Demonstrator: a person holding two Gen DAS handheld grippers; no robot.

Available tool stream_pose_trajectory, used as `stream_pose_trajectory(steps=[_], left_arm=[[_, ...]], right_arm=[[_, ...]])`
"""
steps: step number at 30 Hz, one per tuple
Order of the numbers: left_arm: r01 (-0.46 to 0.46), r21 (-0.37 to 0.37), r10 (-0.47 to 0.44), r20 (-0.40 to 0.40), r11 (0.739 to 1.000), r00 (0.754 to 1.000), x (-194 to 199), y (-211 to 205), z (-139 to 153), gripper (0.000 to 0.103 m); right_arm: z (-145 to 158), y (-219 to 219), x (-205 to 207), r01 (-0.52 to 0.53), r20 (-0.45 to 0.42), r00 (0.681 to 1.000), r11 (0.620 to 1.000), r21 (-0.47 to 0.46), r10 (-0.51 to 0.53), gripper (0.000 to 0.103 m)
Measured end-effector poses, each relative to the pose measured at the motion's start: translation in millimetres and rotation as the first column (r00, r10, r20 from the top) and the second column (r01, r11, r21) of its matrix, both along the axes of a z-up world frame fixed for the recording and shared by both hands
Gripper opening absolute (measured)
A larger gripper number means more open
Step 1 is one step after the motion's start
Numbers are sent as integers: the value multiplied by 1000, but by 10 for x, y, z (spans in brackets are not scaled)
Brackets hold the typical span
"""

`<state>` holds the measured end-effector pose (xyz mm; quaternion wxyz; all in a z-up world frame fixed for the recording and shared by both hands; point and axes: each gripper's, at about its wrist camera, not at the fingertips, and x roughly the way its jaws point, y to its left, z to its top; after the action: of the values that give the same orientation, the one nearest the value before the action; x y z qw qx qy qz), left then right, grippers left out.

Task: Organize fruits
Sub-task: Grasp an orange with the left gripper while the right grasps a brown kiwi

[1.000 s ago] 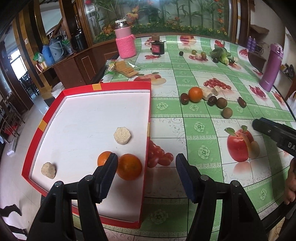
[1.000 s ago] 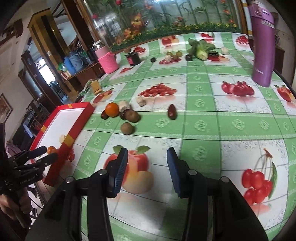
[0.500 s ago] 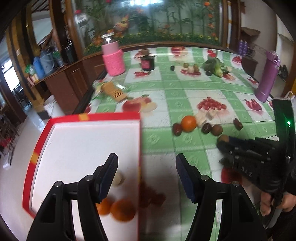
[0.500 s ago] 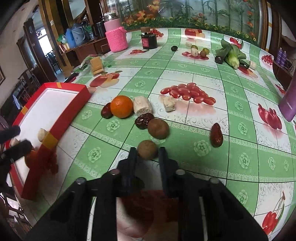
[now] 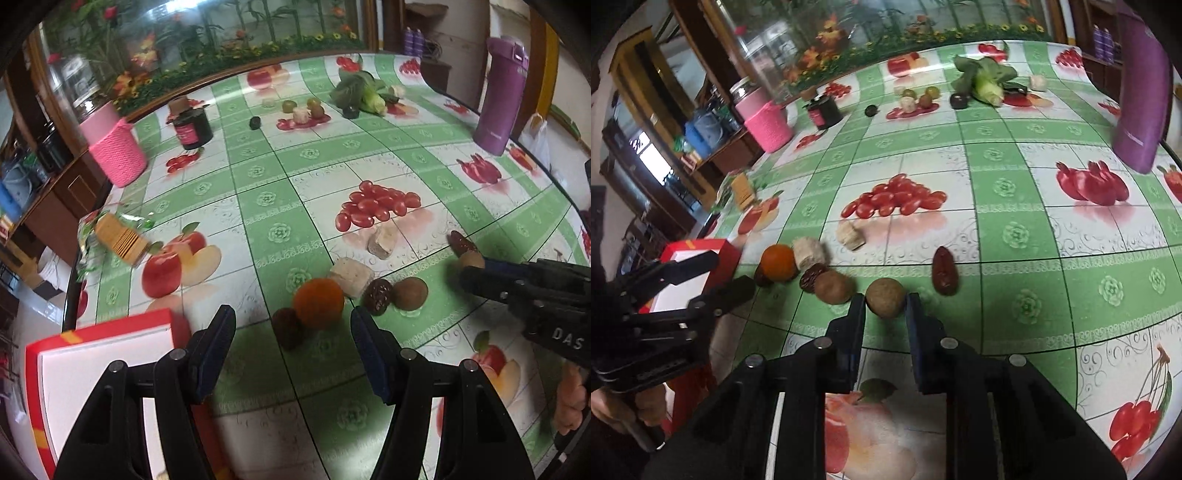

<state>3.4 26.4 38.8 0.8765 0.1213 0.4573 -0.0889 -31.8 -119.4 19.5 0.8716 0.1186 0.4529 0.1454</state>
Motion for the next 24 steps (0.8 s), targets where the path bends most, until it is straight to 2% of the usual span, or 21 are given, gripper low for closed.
stream_pose_trajectory(steps=[3, 7, 9, 10, 11, 16, 19, 24], left_arm=[[22, 10, -22, -20, 1000, 1000, 74, -36, -51, 64], [54, 8, -53, -55, 999, 997, 123, -83, -140, 43], [62, 9, -61, -60, 998, 996, 123, -104, -178, 40], [63, 6, -62, -52, 998, 997, 114, -110, -176, 34], [64, -9, -64, -44, 998, 997, 99, -112, -161, 31], [30, -53, -29, 5, 998, 1000, -46, -116, -38, 31], [4, -105, 1, 44, 994, 999, -226, -78, 67, 31], [-91, -123, 103, 91, 988, 991, -649, -24, 204, 31]], right_arm=[[-21, -56, 42, 17, -27, 999, 1000, 24, -16, 24], [-12, -49, 52, 14, -26, 1000, 1000, 26, -13, 24], [-2, -43, 54, 12, -19, 1000, 1000, 25, -11, 24], [-4, -45, 54, 13, -18, 1000, 1000, 23, -12, 24], [-4, -42, 56, 13, -18, 1000, 1000, 22, -13, 24], [-8, -46, 61, 12, -12, 1000, 1000, 22, -12, 24], [20, -56, 52, 11, 10, 1000, 999, 33, -11, 24], [86, -32, 3, -4, 61, 998, 999, 47, 1, 24]])
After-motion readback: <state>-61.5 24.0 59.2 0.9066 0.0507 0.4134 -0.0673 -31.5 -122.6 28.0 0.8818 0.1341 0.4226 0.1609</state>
